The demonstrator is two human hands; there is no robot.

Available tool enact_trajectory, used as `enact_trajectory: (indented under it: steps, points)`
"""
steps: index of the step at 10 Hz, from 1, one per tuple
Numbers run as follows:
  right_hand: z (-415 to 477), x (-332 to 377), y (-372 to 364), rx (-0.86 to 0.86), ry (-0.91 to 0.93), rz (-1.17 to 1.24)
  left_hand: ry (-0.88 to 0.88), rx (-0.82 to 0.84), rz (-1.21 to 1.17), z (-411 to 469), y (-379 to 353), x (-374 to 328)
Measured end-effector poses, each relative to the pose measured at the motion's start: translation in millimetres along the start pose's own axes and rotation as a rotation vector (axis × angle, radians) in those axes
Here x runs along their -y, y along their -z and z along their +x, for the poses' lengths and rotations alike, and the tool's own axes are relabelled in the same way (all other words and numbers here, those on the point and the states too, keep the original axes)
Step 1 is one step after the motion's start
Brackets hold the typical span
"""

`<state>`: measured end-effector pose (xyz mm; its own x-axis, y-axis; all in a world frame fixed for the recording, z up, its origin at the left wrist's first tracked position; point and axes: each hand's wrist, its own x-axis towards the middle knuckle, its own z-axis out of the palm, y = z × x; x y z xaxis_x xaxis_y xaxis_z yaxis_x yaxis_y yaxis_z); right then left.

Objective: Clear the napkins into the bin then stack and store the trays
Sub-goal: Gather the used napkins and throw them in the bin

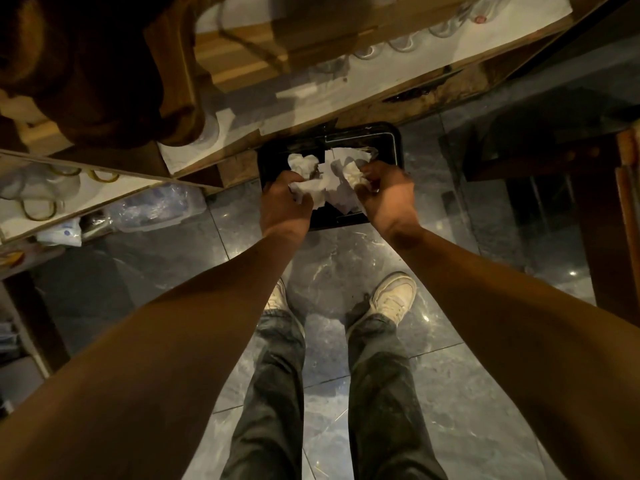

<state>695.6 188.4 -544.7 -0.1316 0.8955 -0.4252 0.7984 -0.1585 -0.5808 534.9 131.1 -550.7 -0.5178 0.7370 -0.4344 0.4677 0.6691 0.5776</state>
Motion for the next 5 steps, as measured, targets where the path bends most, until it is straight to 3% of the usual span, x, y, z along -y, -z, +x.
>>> enact_trajectory:
  steps: [1,2,5]
  points:
    - [4.6,-2.4,-4.0,0.021,-0.007,0.059,-0.01,0.006,0.028,3.4,-3.6,2.8]
    - [1.9,3.4,-0.7,-0.006,0.115,-0.038,-0.017,0.027,0.067,6.1,-7.9,3.5]
    - [4.4,11.8,-1.0,0.111,-0.022,0.125,-0.06,0.049,0.061,3.5,-4.0,-0.4]
